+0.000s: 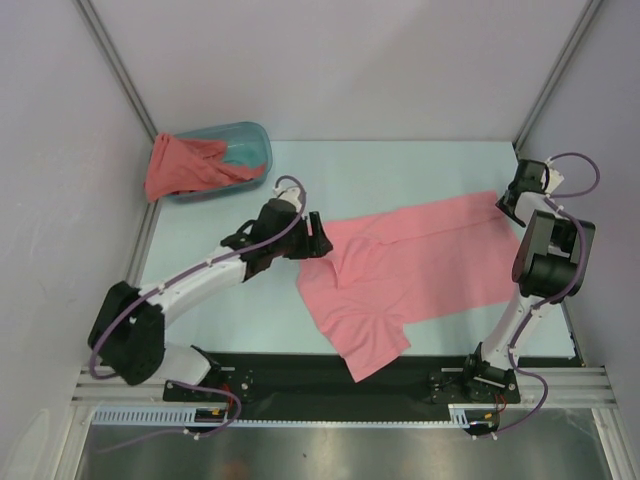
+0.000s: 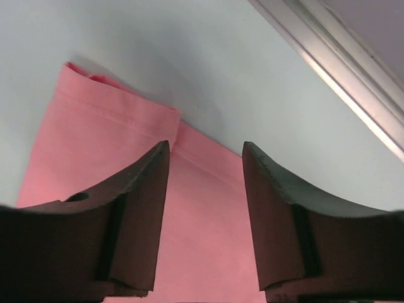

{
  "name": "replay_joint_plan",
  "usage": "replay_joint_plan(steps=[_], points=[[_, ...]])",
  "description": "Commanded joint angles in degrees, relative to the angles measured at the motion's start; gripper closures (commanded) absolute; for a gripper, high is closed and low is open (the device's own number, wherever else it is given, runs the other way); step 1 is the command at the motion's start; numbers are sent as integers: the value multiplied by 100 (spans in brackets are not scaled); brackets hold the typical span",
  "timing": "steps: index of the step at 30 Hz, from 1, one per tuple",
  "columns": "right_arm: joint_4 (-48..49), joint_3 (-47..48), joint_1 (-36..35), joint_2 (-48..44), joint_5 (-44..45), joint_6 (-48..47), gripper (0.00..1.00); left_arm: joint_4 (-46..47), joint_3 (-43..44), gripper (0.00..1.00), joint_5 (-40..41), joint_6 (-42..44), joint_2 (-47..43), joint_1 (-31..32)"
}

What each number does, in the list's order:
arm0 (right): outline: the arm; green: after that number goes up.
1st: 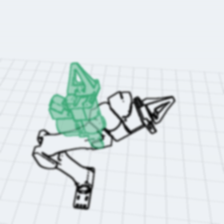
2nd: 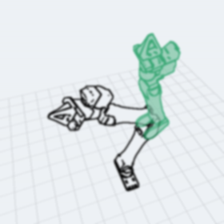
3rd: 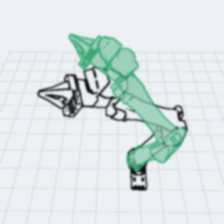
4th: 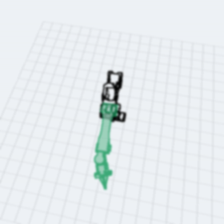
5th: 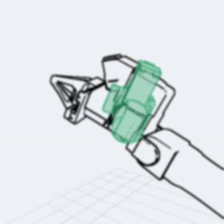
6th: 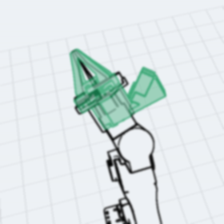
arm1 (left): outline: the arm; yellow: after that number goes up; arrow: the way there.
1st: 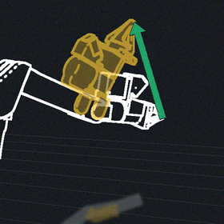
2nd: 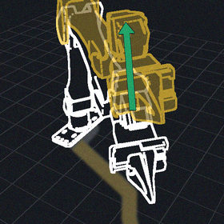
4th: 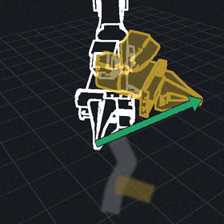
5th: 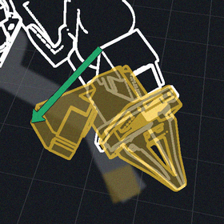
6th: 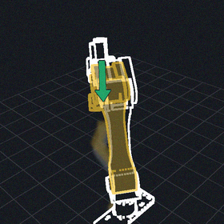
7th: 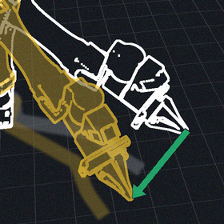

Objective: Fold and stack the t-shirts
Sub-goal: Fold the tshirt

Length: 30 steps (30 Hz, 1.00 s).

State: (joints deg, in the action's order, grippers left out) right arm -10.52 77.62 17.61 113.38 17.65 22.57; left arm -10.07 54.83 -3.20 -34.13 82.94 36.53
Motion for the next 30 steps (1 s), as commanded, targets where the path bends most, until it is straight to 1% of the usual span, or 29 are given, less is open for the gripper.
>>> replay_joint_plan(steps=[1,2,3,4,5,6,7,9,10,11,12,13,14,15,17,20,22,25,30], points=[[208,-63,15,-466,301,-270,44,206,-367,27,48,179,-848,-304],[287,-28,-3,-440,240,-305,42,276,-455,25,-4,161,-910,-427],[349,24,-20,-327,169,-332,34,355,-490,24,-22,187,-859,-671],[401,164,-20,-265,38,-358,32,347,-412,24,-92,222,-736,-778],[454,244,-20,-186,-137,-358,29,304,-272,24,-75,283,-578,-858],[577,314,-12,6,-522,-376,25,147,77,23,-58,397,-342,-937],[630,532,6,148,-778,-489,23,41,289,23,-66,442,113,-981],[422,919,-11,429,-1139,-648,22,22,685,26,-145,469,564,-1086],[315,1095,-20,717,-1211,-701,22,40,765,27,-137,460,914,-1104],[245,1393,-20,825,-1290,-797,22,40,862,27,-154,451,1065,-1131],[157,1491,-20,930,-1412,-850,22,22,1028,28,-198,451,1197,-1157],[173,1536,-12,1010,-1466,-894,22,5,1108,28,-207,460,1486,-1166],[243,1493,-3,1028,-1562,-999,22,13,1170,29,-190,469,1593,-1175],[453,1466,15,1045,-1702,-1043,22,-39,1301,31,-163,477,1716,-1210],[551,1466,67,1098,-1712,-1088,23,-83,1390,32,-58,486,1936,-1254],[525,1536,111,1107,-1870,-1175,25,-75,1390,34,153,486,2007,-1333],[368,1606,129,1098,-1905,-1316,28,-75,1364,32,223,469,2033,-1386],[51,1764,182,1142,-1976,-1247,30,-75,1364,32,145,442,2139,-1482],[-142,1914,138,1221,-2239,-1307,41,13,1364,33,-320,337,2306,-1614]])
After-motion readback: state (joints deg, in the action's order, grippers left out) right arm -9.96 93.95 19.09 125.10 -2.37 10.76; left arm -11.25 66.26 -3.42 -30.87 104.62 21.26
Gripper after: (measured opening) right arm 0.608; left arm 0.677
